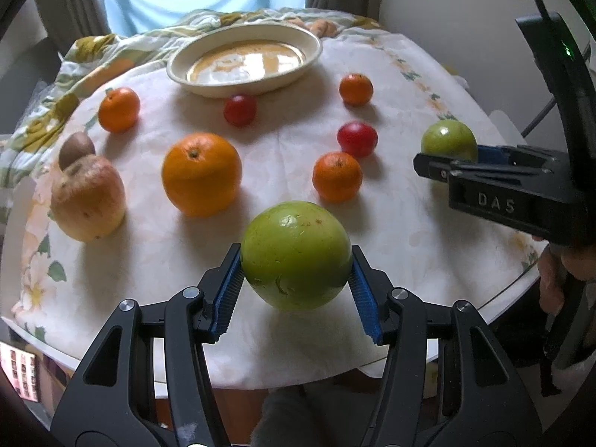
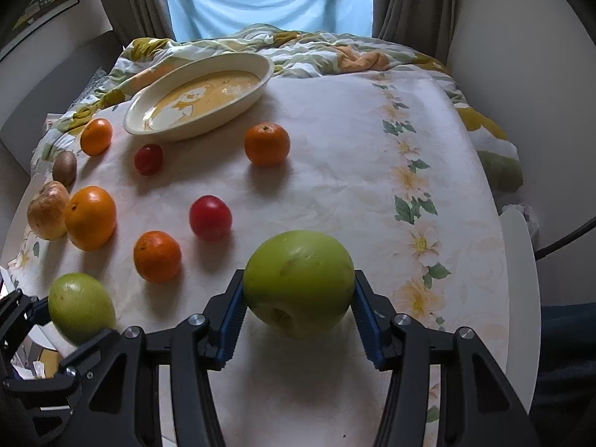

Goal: Organize fruits
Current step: 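Carry the green apple with the right tool into the white bowl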

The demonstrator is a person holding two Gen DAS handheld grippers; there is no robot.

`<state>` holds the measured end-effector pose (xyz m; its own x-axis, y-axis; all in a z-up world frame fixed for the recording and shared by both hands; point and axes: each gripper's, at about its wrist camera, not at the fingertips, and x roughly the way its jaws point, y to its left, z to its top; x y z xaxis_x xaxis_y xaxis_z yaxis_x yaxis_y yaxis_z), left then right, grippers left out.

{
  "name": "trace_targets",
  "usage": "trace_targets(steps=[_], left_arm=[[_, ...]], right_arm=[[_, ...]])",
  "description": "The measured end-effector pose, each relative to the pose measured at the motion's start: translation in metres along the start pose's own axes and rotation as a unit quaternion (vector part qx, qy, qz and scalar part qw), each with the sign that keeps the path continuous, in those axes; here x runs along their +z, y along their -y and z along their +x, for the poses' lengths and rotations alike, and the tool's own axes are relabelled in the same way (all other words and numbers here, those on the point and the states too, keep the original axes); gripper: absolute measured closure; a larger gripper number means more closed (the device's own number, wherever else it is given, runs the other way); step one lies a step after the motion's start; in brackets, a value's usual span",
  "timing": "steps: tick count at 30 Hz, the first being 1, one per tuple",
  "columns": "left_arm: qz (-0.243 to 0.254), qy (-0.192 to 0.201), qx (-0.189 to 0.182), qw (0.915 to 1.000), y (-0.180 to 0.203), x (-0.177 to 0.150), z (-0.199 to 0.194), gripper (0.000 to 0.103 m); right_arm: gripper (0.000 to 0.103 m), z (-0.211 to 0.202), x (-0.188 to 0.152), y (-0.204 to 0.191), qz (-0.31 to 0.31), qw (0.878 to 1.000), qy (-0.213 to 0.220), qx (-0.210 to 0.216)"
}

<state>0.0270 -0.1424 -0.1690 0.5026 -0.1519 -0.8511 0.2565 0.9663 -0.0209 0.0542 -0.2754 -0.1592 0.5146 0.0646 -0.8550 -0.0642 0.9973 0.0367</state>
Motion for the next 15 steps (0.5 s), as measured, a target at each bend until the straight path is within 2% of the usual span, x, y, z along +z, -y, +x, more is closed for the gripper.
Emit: trace_targets(steps=[8, 15], left_arm=[[-0.005, 0.038, -0.002, 0.9992, -0.015, 0.029, -0.026, 0.042], [-0.007, 0.070, -0.010, 0.9975, -0.047, 0.075, -0.039, 0.042]], right_arm=[[0.053, -0.029, 0.023, -0.009, -0.016, 1.000, 0.025, -0.001], [0.053, -0.048, 0.062, -0.027, -0.011, 0.998, 0.056, -0.005]])
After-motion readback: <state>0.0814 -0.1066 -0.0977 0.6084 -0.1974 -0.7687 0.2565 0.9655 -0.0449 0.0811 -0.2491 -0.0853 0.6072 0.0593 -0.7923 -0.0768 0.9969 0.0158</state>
